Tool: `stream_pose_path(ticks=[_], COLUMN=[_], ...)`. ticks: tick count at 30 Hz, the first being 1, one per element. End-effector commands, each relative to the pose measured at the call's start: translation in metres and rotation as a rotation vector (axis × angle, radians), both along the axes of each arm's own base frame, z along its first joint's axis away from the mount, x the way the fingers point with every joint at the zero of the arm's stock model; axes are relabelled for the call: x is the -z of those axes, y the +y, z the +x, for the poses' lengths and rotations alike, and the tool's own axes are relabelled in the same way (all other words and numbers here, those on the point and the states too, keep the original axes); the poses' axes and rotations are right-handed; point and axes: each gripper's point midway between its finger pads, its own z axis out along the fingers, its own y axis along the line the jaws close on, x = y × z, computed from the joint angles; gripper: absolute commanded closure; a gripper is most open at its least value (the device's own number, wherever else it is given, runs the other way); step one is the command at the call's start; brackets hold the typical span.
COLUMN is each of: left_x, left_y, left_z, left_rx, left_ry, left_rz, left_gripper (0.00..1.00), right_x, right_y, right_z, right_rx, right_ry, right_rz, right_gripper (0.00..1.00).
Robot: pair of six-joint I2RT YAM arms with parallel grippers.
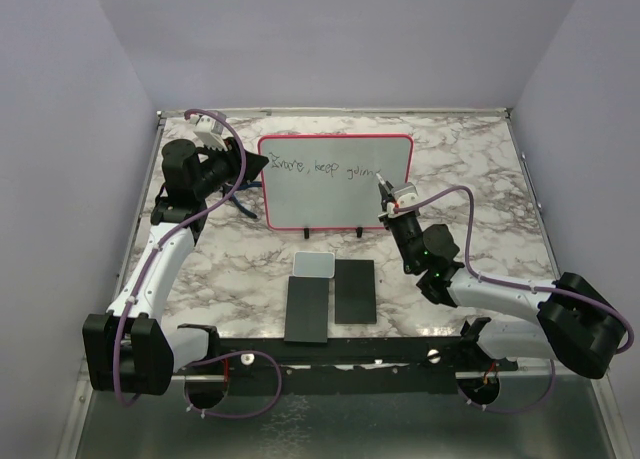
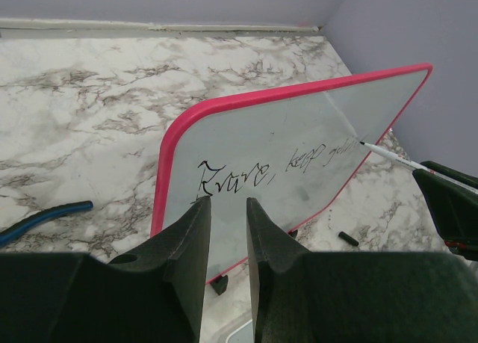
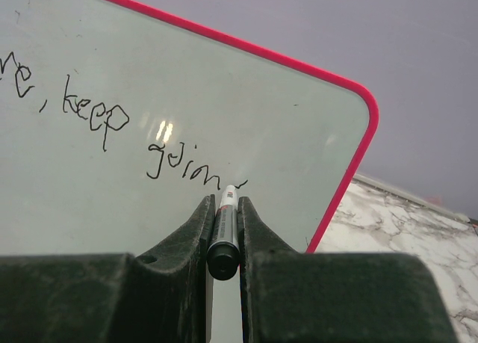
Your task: Write a sentence on the whiteboard
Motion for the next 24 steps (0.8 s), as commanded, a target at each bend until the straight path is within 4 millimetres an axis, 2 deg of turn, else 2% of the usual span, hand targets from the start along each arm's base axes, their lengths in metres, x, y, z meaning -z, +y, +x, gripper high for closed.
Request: stream_pose_path(ticks=[1,16,24], left_x=[-0.0045,-0.0037,-0.0032], left_y=[0.0,-0.0004,-0.001], left_z=[-0.0044,-0.0041,-0.0042], left_rx=[-0.002,-0.001,0.002], left_ry=[-0.025,-0.022,-0.02], left_rz=[0.012,0.012,0.012], left_gripper=[0.73,0.73,0.73], right_x=[-0.0001,0.0058,0.0018], right_y=[0.0033,0.0007,-0.0066], right_z=[0.0029,0.003,0.0032], right_rx=[-0.009,0.004,0.037], right_ry=[0.013,0.031,0.019], right_rz=[0.002,-0.002,0.005], right_gripper=[0.99,0.99,0.99])
